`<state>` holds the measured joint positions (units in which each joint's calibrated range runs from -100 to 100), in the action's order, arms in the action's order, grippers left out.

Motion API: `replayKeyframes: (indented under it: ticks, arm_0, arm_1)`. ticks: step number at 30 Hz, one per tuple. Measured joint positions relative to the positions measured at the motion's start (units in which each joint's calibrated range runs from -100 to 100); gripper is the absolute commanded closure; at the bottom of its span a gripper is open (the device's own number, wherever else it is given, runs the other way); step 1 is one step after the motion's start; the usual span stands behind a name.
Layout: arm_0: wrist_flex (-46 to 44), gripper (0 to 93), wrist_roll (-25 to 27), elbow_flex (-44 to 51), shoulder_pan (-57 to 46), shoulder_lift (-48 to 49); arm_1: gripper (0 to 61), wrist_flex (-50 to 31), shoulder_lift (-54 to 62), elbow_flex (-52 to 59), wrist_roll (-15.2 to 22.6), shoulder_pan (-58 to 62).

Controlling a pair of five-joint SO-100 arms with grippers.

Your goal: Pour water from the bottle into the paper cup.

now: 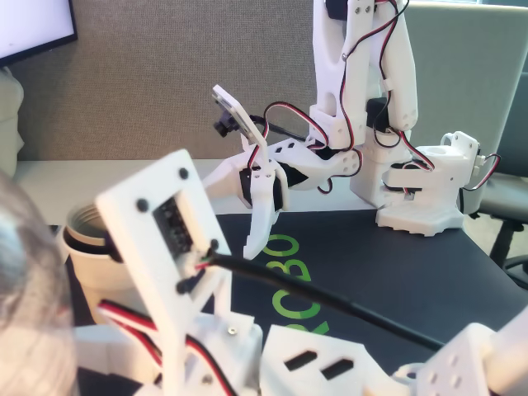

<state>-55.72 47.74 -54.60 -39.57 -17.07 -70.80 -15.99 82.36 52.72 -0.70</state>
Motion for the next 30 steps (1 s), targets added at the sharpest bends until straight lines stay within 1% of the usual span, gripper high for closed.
replayKeyframes:
  ticks: [1,2,3,4,5,6,8,12,16,19,20,21,22,23,25,26,27,28,29,30]
  arm_0:
    - [0.0,43.4,-0.3,1.7,0.3,-1.7]
    - [0.0,51.0,-0.4,2.4,0.5,-2.1]
    - [0.0,61.0,-0.7,3.2,0.6,-2.7]
    - [0.0,78.7,-1.0,3.4,0.8,-3.0]
    - [0.0,86.8,-1.3,3.6,1.5,-3.0]
    - [0.0,92.7,-1.5,3.8,1.6,-3.0]
    - [0.0,92.7,-2.4,3.8,1.9,-3.0]
    - [0.0,92.7,-4.7,3.8,1.7,-2.8]
    - [0.4,92.7,-8.2,0.6,1.4,0.3]
    - [1.0,92.7,-11.3,-2.5,2.0,5.4]
    - [2.1,92.7,-13.1,-3.3,2.0,9.3]
    - [2.2,92.7,-13.7,-3.2,1.9,11.0]
    - [3.3,92.7,-14.7,-3.3,1.6,13.4]
    - [5.2,92.7,-15.8,-3.3,1.5,18.1]
    - [7.0,92.7,-17.0,-3.0,1.4,22.3]
    - [10.3,92.7,-18.6,-2.4,1.3,26.3]
    - [11.2,92.7,-19.0,-2.1,1.2,27.8]
    - [13.3,92.7,-20.2,-1.0,0.8,29.6]
    - [20.4,92.7,-23.1,2.4,-0.8,33.2]
    - [22.3,92.7,-24.0,3.4,-1.6,34.6]
  arm_1:
    - [4.2,0.0,0.0,-1.8,0.0,0.0]
    - [4.5,0.0,0.0,-2.4,0.0,0.0]
    - [4.8,0.0,-0.9,-4.0,0.0,0.0]
    - [5.4,0.0,-1.8,-5.7,0.2,0.0]
    - [5.6,0.0,-3.6,-8.5,0.2,-0.1]
    - [5.9,0.0,-4.0,-9.5,0.2,-0.1]
    - [6.6,-0.1,-8.0,-14.0,0.2,-1.9]
    - [6.7,-0.1,-12.9,-18.7,0.2,-4.4]
    - [6.7,0.2,-17.0,-24.8,0.2,-5.4]
    - [6.7,1.8,-19.8,-30.4,0.2,-5.4]
    - [6.8,3.4,-20.4,-33.1,0.2,-5.4]
    - [6.8,4.0,-20.5,-34.0,0.2,-5.4]
    - [6.8,5.2,-20.7,-35.4,0.2,-5.4]
    - [6.8,7.1,-21.1,-38.0,0.2,-5.4]
    - [7.0,9.0,-21.1,-40.1,0.2,-5.3]
    - [7.3,10.9,-21.3,-42.5,0.2,-4.7]
    - [8.1,11.6,-21.3,-43.1,0.2,-4.5]
    - [17.3,12.7,-21.3,-44.0,0.2,-4.2]
    - [23.8,13.7,-21.3,-44.8,0.2,-3.8]
    - [27.3,14.2,-21.3,-44.9,0.1,-3.8]
